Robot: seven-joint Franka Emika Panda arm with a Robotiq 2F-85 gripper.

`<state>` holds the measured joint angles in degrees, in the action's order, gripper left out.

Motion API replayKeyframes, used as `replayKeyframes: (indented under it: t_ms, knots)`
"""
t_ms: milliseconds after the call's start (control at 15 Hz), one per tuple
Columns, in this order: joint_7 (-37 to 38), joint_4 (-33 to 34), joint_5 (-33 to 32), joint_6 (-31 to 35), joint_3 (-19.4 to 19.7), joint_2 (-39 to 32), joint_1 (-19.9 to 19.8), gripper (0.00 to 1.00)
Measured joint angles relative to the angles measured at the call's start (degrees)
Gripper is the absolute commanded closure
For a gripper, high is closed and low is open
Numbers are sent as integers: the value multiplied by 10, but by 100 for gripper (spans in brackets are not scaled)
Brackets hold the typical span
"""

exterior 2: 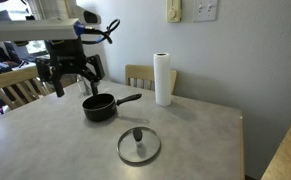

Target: Put the glass lid on top of the black pot

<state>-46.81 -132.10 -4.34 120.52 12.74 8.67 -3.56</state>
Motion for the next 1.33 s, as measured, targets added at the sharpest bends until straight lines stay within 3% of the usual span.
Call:
replayKeyframes:
  t_ms: [400, 800, 1133, 1333]
  knots:
    - [-18, 3, 30, 136, 2, -74, -11, 0]
    - [-61, 45, 39, 147, -2, -170, -38, 0]
    - [-62, 56, 37, 147, -6, -176, -42, 0]
    - [-49, 58, 32, 181, -8, -196, -45, 0]
